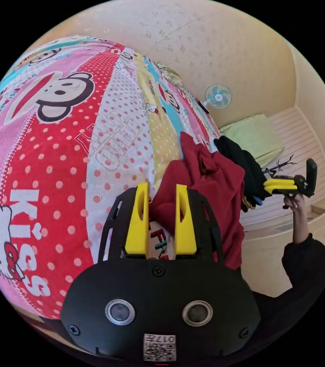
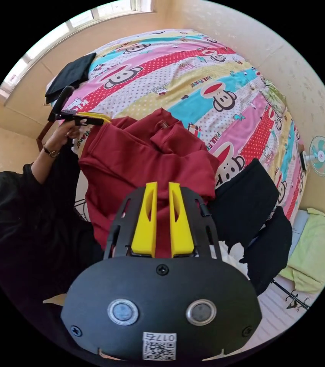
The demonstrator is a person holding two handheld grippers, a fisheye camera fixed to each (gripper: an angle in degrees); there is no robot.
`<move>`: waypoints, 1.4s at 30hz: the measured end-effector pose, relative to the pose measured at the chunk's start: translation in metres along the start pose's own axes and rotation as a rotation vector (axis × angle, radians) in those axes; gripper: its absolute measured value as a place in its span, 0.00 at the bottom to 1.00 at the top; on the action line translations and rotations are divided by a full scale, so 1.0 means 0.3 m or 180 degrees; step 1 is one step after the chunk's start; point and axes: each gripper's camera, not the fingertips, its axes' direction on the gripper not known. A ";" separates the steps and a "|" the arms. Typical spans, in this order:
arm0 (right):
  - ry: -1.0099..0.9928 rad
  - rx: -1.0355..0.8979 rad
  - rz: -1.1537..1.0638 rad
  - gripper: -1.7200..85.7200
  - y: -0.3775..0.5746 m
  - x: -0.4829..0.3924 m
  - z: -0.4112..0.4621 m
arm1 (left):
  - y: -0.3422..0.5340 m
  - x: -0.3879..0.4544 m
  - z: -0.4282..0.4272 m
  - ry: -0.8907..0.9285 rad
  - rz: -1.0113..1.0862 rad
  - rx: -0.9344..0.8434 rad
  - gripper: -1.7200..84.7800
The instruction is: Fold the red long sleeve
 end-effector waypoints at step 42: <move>0.1684 0.4789 0.1884 0.05 1.443 -0.972 -0.688 | 0.562 0.972 -1.312 0.0802 0.1105 0.3643 0.02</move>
